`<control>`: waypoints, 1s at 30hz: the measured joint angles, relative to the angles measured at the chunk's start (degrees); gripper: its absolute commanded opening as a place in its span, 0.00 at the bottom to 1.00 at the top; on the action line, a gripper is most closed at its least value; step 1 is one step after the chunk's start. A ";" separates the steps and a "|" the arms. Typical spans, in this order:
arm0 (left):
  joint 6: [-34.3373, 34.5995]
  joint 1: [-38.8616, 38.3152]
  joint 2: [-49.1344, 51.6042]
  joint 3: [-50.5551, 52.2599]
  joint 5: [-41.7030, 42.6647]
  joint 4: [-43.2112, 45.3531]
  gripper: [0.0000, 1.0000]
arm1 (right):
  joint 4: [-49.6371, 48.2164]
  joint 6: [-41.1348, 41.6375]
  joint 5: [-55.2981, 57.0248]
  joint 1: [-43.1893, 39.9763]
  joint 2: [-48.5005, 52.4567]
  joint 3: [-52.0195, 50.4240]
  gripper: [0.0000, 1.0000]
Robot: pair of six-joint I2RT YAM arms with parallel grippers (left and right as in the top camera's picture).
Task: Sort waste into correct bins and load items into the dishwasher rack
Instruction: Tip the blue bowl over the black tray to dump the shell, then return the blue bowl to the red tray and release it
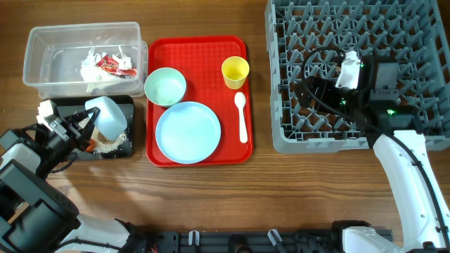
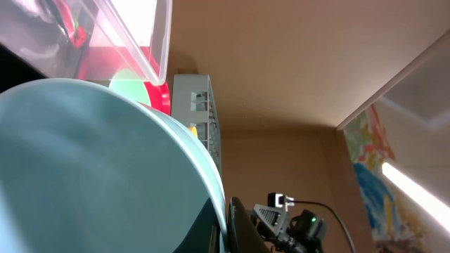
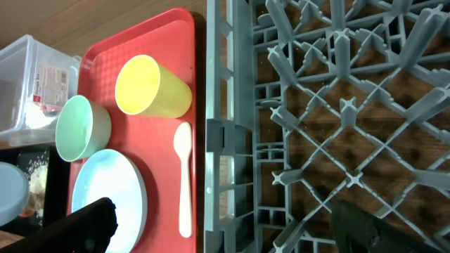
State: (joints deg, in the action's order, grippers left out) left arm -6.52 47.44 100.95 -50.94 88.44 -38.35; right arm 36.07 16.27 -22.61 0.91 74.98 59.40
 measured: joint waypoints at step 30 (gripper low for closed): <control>23.17 -56.52 -22.10 -14.25 -62.51 35.28 0.04 | -2.60 0.20 2.10 0.00 0.02 0.00 1.00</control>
State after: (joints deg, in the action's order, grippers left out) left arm 16.64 -9.08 78.85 -65.19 25.93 -3.07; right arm 33.47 16.47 -20.51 0.91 75.00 59.40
